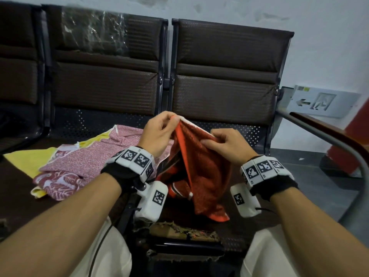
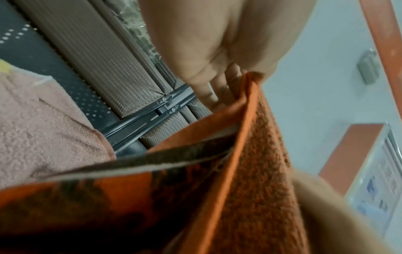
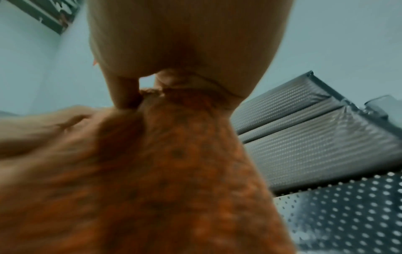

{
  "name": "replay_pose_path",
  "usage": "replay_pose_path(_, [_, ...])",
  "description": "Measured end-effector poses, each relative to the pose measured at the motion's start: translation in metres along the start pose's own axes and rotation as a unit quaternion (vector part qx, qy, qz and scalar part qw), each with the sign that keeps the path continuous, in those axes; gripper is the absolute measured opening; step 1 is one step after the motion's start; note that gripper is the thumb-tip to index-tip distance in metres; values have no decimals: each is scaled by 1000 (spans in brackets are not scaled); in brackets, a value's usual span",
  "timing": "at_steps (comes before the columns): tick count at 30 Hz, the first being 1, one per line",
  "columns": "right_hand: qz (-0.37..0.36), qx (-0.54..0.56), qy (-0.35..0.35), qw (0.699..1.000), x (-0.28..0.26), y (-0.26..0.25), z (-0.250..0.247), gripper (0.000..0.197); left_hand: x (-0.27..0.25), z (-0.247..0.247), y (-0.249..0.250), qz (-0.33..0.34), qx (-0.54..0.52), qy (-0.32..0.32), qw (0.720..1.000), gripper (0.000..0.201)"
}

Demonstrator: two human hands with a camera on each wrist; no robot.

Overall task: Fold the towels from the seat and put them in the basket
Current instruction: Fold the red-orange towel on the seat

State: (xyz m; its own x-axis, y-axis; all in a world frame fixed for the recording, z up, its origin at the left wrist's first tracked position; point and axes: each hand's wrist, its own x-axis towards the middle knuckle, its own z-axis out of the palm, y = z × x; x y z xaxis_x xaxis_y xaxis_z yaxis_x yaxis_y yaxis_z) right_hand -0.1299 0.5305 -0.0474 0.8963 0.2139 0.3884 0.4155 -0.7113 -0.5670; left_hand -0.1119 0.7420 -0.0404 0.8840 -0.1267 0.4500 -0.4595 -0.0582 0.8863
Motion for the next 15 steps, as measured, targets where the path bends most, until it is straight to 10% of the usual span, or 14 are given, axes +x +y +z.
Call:
replay_pose_path(4, [82,-123,-84,985,-9,19,-11,40,10,-11,9,-66,-102,91,989,33])
replay_pose_path(9, [195,-166,-185,949,-22,39,-22,81,19,-33,-3,-137,-124,132,974,34])
replay_pose_path(15, [237,-291,-238,896,-37,42,-25,41,17,-41,-25,-117,71,123,983,27])
